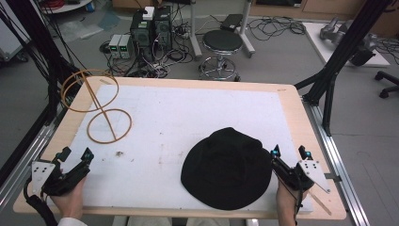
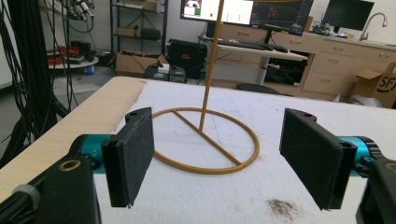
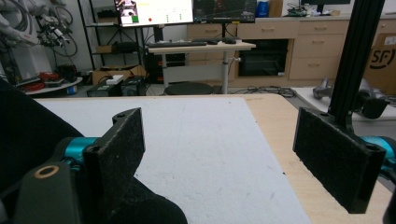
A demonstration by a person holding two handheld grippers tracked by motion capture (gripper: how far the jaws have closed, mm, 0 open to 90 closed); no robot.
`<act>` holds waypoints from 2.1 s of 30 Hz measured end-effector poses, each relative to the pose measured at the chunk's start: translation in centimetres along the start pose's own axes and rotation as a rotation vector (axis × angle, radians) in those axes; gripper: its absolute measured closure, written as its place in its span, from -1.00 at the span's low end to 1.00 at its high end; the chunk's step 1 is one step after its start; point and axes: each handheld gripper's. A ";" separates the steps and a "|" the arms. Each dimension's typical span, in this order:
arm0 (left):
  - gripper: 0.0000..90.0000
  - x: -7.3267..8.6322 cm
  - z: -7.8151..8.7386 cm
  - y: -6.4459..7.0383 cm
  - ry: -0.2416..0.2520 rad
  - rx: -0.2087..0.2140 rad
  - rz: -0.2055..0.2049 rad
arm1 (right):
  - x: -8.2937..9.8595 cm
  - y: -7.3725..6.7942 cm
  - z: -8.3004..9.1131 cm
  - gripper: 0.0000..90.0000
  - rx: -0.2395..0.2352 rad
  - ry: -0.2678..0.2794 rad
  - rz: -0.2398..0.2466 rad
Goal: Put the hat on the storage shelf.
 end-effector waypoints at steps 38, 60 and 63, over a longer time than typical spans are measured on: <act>-0.41 0.0 -0.4 0.0 -0.003 0.021 0.013 | -1.3 -0.5 1.3 -0.63 -0.081 0.010 -0.057; -0.42 0.0 -0.6 0.1 -0.009 0.027 0.010 | -2.5 -5.5 3.6 -0.61 -0.368 -0.006 0.016; -0.42 0.0 -0.6 0.0 -0.008 0.027 0.012 | -2.4 -6.4 3.9 -0.61 -0.412 -0.014 0.035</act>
Point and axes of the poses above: each handheld gripper's, and its own axes: z roughly backward along the jaws, x roughly out of its underside, y roughly to its right, and after that the axes turned 13 degrees about -z, right-handed
